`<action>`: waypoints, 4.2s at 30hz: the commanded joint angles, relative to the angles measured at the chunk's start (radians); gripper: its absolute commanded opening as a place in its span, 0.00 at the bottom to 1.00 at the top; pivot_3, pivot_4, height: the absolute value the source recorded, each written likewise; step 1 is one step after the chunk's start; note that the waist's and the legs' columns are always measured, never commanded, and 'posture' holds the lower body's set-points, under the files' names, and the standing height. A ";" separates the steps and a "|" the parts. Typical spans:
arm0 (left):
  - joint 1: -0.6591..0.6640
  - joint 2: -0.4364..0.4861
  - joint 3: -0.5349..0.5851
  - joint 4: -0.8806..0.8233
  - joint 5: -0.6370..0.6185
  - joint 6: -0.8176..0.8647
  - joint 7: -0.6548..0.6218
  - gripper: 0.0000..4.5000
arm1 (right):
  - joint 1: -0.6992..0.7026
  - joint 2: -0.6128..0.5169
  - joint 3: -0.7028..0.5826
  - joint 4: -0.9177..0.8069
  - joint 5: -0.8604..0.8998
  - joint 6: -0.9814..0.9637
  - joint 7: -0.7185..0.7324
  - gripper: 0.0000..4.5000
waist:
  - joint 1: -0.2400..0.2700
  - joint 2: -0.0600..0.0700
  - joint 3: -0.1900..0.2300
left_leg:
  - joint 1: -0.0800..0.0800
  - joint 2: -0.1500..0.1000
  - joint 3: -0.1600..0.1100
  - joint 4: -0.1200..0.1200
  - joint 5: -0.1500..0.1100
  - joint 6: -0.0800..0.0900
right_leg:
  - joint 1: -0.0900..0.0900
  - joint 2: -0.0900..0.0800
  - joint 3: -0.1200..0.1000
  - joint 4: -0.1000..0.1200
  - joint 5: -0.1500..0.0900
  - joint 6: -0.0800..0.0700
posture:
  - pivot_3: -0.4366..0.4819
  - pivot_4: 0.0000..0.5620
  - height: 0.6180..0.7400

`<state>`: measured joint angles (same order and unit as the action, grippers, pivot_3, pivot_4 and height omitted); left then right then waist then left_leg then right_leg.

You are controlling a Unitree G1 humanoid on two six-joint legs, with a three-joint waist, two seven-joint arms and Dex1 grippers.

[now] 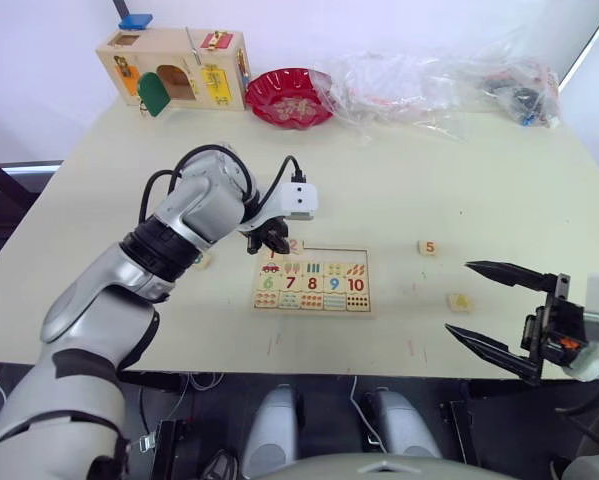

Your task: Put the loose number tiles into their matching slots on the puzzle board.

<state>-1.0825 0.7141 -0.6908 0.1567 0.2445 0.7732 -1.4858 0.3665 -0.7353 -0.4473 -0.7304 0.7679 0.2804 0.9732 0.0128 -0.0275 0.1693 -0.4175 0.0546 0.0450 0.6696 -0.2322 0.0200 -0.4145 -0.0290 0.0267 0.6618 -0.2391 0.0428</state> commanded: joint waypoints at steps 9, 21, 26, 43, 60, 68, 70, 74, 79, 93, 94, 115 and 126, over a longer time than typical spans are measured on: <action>0.013 -0.016 0.000 0.009 0.035 -0.004 0.037 0.21 | 0.007 0.006 -0.013 -0.030 0.004 -0.017 -0.005 1.00 | 0.000 0.000 0.000 | 0.000 0.000 0.000 0.000 0.000 0.000 | 0.000 0.000 0.000 0.000 0.000 0.000 | 0.48 0.27 1.00; 0.032 -0.018 0.001 -0.008 0.035 0.000 0.034 0.21 | 0.017 0.004 -0.023 -0.031 0.012 -0.013 -0.007 1.00 | 0.000 0.000 0.000 | 0.000 0.000 0.000 0.000 0.000 0.000 | 0.000 0.000 0.000 0.000 0.000 0.000 | 0.48 0.27 1.00; 0.038 -0.024 -0.002 -0.012 0.037 0.000 0.038 0.21 | 0.019 0.003 -0.023 -0.031 0.010 -0.013 -0.009 1.00 | 0.000 0.000 0.000 | 0.000 0.000 0.000 0.000 0.000 0.000 | 0.000 0.000 0.000 0.000 0.000 0.000 | 0.48 0.27 1.00; 0.047 -0.029 -0.007 -0.013 0.044 -0.003 0.045 0.21 | 0.037 0.006 -0.027 -0.042 0.014 -0.008 -0.033 1.00 | 0.000 0.000 0.000 | 0.000 0.000 0.000 0.000 0.000 0.000 | 0.000 0.000 0.000 0.000 0.000 0.000 | 0.48 0.27 1.00; 0.060 -0.029 -0.001 -0.014 0.045 -0.010 0.052 0.44 | 0.045 0.003 -0.025 -0.041 0.016 -0.009 -0.035 1.00 | 0.000 0.000 0.000 | 0.000 0.000 0.000 0.000 0.000 0.000 | 0.000 0.000 0.000 0.000 0.000 0.000 | 0.48 0.27 1.00; 0.025 0.034 0.079 -0.012 -0.030 -0.054 -0.025 0.73 | 0.052 0.007 -0.024 -0.043 0.015 -0.013 -0.035 1.00 | -0.002 0.000 0.000 | 0.000 0.000 0.000 0.000 0.000 0.000 | 0.000 0.000 0.000 0.000 0.000 0.000 | 0.48 0.27 1.00; 0.015 0.052 0.111 0.009 -0.065 -0.081 -0.054 0.73 | 0.052 0.006 -0.023 -0.042 0.015 -0.014 -0.035 1.00 | -0.001 0.000 0.000 | 0.000 0.000 0.000 0.000 0.000 0.000 | 0.000 0.000 0.000 0.001 0.000 0.000 | 0.48 0.27 1.00; 0.041 0.051 0.224 0.091 -0.153 -0.219 -0.038 0.73 | 0.054 0.007 -0.024 -0.038 0.014 -0.017 -0.032 1.00 | 0.001 0.000 0.000 | 0.000 0.000 0.000 0.000 0.000 0.000 | 0.000 0.000 0.000 0.000 0.000 0.000 | 0.48 0.27 1.00; 0.055 0.008 0.285 0.221 -0.211 -0.359 -0.026 0.73 | 0.050 0.006 -0.021 -0.034 0.010 -0.018 -0.030 1.00 | 0.001 0.000 0.000 | 0.000 0.000 0.000 0.000 0.000 0.000 | 0.001 0.000 0.000 0.000 0.000 0.000 | 0.48 0.27 1.00; 0.128 -0.067 0.309 0.365 -0.185 -0.598 0.079 0.01 | 0.048 0.004 -0.020 -0.033 0.006 -0.015 -0.025 1.00 | 0.001 0.000 0.000 | 0.000 0.000 0.000 0.000 0.000 0.000 | 0.001 0.000 0.000 0.000 0.004 0.002 | 0.48 0.27 1.00; 0.127 -0.070 0.309 0.377 -0.180 -0.612 0.086 0.01 | 0.047 0.004 -0.020 -0.034 0.007 -0.014 -0.026 1.00 | 0.001 0.000 0.000 | 0.000 0.000 0.000 0.000 0.000 0.000 | 0.001 0.000 0.000 0.000 0.004 0.002 | 0.48 0.27 1.00; 0.140 -0.093 0.293 0.441 -0.115 -0.718 0.088 0.01 | 0.049 0.006 -0.019 -0.039 0.005 -0.014 -0.031 1.00 | 0.000 0.000 0.000 | 0.000 0.000 0.000 0.000 0.000 0.000 | 0.001 0.000 0.000 0.000 0.004 0.001 | 0.48 0.27 1.00; 0.154 -0.093 0.297 0.425 -0.106 -0.715 0.085 0.01 | 0.051 0.006 -0.018 -0.038 0.003 -0.015 -0.030 1.00 | 0.000 0.000 0.000 | 0.000 0.000 0.000 0.000 0.000 0.000 | 0.001 0.000 0.000 0.000 0.004 0.001 | 0.48 0.27 1.00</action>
<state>-0.9342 0.6214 -0.4037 0.6010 0.1350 0.0612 -1.4002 0.4169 -0.7330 -0.4457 -0.7424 0.7591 0.2776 0.9447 0.0132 -0.0276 0.1691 -0.4172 0.0546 0.0452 0.6700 -0.2322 0.0200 -0.4139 -0.0290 0.0267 0.6622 -0.2346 0.0435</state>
